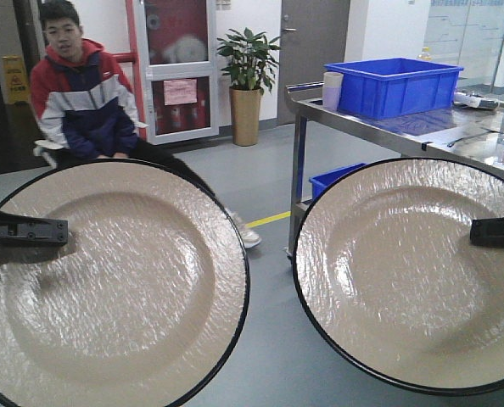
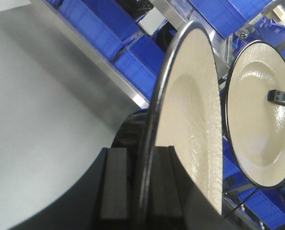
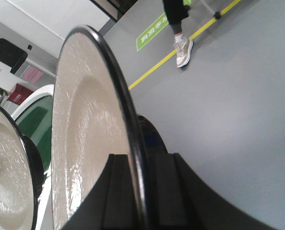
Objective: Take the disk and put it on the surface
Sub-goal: 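Carry both plates to the steel table beside the cream bin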
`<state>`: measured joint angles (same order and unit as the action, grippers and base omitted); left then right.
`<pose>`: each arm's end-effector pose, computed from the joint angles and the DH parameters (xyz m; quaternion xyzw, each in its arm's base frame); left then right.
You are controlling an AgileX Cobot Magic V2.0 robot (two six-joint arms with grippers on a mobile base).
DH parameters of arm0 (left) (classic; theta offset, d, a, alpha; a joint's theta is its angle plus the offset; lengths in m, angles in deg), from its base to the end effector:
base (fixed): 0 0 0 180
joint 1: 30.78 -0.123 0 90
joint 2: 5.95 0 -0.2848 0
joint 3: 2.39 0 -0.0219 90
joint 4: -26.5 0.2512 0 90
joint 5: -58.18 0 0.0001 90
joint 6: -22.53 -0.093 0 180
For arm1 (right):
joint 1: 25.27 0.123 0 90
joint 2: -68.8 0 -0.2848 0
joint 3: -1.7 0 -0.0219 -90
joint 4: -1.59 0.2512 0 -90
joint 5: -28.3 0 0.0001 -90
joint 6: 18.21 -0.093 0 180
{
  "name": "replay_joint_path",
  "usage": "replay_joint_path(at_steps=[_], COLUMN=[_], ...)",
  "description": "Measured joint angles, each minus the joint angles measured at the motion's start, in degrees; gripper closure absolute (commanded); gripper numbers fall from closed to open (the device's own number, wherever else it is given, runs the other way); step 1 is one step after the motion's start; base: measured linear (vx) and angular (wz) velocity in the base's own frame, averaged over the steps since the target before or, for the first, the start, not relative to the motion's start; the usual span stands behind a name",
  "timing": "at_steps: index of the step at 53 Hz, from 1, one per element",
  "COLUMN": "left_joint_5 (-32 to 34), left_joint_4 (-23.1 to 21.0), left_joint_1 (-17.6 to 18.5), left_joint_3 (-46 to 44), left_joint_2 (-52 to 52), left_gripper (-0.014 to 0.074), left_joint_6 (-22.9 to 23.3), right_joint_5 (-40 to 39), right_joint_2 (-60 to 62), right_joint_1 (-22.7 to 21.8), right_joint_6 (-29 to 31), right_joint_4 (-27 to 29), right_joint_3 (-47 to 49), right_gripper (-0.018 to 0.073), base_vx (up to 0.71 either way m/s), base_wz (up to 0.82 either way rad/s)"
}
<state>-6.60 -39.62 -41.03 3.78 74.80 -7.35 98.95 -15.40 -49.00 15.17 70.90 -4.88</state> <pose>0.2550 -0.0321 0.4076 0.0353 0.8186 -0.4326 0.3761 0.2646 -0.0266 0.3934 0.0307 0.8173 0.4283 0.3842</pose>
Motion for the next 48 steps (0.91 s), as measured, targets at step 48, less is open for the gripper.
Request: replay_joint_path(at_steps=[48], left_joint_5=[0.0], left_joint_4=[0.0], left_joint_1=[0.0], left_joint_3=[0.0], left_joint_2=[0.0], left_gripper=[0.0604], left_joint_6=[0.0], right_joint_5=[0.0], right_joint_2=[0.0], right_joint_1=[0.0], right_joint_6=[0.0], right_joint_4=[0.0], right_joint_3=[0.0], right_gripper=[0.0568], base_vx=[0.46], base_wz=[-0.15])
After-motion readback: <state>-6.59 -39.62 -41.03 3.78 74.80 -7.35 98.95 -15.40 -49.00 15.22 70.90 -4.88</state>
